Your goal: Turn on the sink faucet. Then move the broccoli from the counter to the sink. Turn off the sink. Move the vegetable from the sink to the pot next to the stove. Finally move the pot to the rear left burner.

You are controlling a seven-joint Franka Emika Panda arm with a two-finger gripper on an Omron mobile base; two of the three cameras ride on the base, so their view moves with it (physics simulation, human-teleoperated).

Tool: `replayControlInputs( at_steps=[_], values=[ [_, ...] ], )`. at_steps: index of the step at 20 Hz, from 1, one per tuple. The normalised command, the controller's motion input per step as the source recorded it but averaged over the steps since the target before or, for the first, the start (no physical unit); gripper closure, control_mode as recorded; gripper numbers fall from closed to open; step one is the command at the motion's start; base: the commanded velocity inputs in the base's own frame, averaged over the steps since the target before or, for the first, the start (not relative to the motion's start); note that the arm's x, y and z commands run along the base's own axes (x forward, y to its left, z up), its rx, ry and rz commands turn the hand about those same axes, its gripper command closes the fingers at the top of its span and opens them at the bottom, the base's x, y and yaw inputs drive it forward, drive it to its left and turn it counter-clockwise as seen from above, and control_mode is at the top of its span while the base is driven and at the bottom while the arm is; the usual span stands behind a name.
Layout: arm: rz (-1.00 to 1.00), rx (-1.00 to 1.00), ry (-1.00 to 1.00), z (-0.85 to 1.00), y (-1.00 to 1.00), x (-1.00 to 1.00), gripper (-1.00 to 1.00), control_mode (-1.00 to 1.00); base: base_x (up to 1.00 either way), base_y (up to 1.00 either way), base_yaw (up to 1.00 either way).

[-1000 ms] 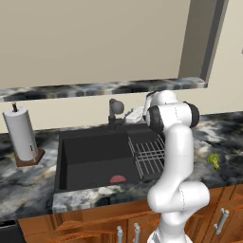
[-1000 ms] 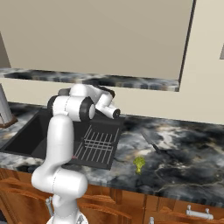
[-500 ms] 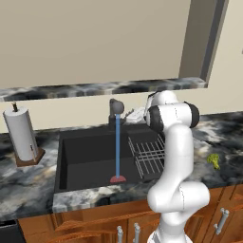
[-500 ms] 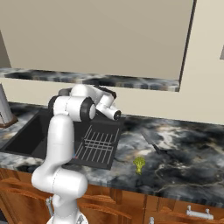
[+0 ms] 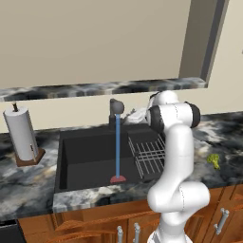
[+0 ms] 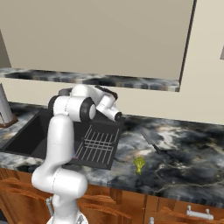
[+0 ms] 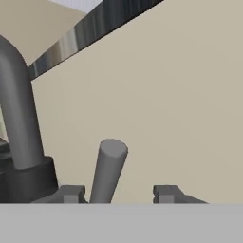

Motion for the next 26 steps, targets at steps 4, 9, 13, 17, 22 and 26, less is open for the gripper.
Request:
replayControlInputs(
  at_steps=[4,9,13,17,22,26],
  values=[
    [-0.03,0.00,0.01,0.15,-0.19,-0.27,-1.00,-1.00,0.00,0.00,0.00],
    [-0.03,0.00,0.00,0.26,-0.26,-0.34,-1.00,-1.00,0.00,0.00,0.00],
    [-0.01,0.00,0.00,0.40,-0.24,-0.41,-1.00,-1.00,0.00,0.00,0.00],
    [-0.05,0.00,0.00,0.41,-0.23,-0.50,-1.00,-1.00,0.00,0.00,0.00],
    [-0.09,0.00,0.00,0.48,-0.26,-0.45,-1.00,-1.00,0.00,0.00,0.00],
    [-0.09,0.00,0.00,0.60,-0.28,-0.47,-1.00,-1.00,0.00,0.00,0.00]
  ],
)
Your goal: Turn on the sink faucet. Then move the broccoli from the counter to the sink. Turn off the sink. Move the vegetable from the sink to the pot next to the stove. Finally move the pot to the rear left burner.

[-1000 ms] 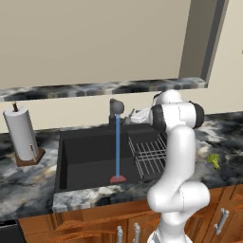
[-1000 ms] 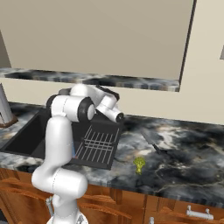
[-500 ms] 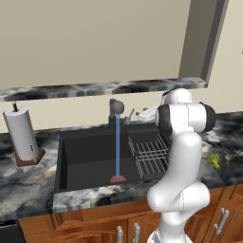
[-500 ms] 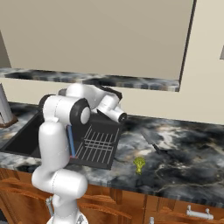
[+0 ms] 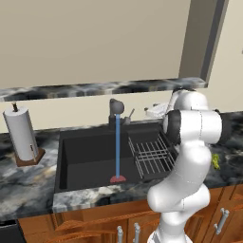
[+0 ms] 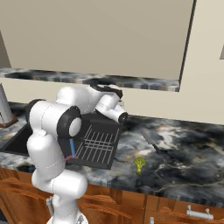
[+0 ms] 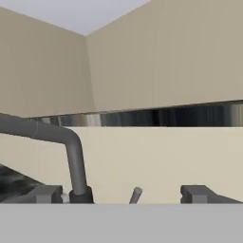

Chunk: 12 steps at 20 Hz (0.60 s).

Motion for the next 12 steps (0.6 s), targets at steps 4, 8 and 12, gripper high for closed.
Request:
replayControlInputs(
  at_steps=[4,8,12],
  values=[
    [-0.11,0.00,0.00,0.58,-0.33,-0.48,-1.00,-1.00,0.00,0.00,0.00],
    [-0.14,0.00,0.05,0.52,-0.43,-0.57,-1.00,-1.00,0.00,0.00,0.00],
    [-0.15,0.00,0.13,0.49,-0.41,-0.50,-1.00,-1.00,0.00,0.00,0.00]
  ],
)
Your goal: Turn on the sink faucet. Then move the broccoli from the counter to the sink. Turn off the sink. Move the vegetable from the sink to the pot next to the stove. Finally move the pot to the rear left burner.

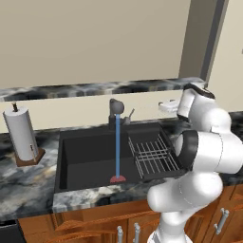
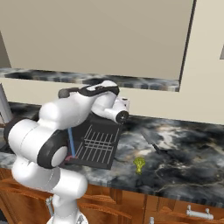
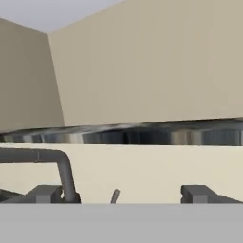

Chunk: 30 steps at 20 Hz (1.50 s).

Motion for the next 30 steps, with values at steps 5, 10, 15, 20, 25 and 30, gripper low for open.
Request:
replayControlInputs(
  at_steps=[5,10,15,20,25,30],
  values=[
    [-0.13,0.00,0.23,0.54,-0.40,-0.40,-1.00,-1.00,0.00,0.00,0.00],
    [-0.14,-0.01,0.31,0.43,-0.33,-0.39,-1.00,-1.00,0.00,0.00,0.00],
    [-0.13,-0.01,0.33,0.17,-0.33,-0.51,-1.00,-1.00,0.00,0.00,0.00],
    [-0.12,-0.01,0.32,0.00,-0.34,-0.69,-1.00,-1.00,0.00,0.00,0.00],
    [-0.14,0.00,0.31,-0.05,-0.35,-0.68,-1.00,-1.00,0.00,0.00,0.00],
    [-0.16,0.00,0.28,-0.41,-0.31,-0.58,-1.00,-1.00,0.00,0.00,0.00]
  ],
)
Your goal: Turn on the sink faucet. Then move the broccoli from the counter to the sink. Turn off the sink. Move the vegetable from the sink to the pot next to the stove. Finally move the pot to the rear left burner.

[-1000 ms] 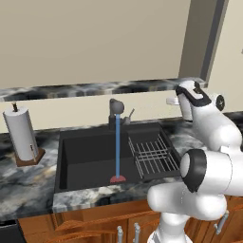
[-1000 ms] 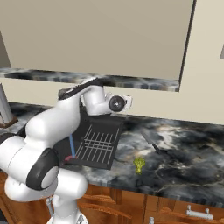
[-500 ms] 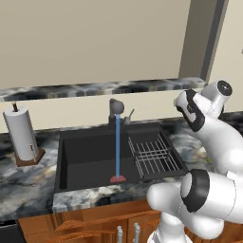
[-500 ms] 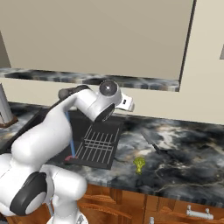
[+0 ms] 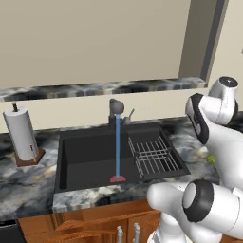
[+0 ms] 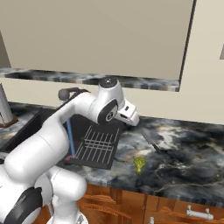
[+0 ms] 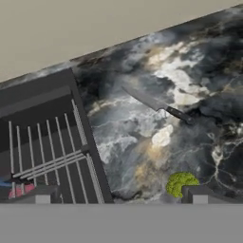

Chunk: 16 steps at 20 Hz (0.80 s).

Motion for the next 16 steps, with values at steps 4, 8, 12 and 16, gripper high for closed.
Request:
replayControlInputs(
  at_steps=[4,8,12,16],
  values=[
    [-0.13,0.00,0.16,-0.78,-0.18,-0.42,-1.00,-1.00,0.00,0.00,0.00],
    [-0.07,0.00,0.04,-0.64,-0.10,-0.19,-1.00,-1.00,0.00,0.00,0.00],
    [-0.02,0.00,0.05,-0.49,-0.20,-0.13,-1.00,-1.00,0.00,0.00,0.00],
    [-0.01,0.00,0.06,-0.29,-0.30,-0.15,-1.00,-1.00,0.00,0.00,0.00]
  ],
)
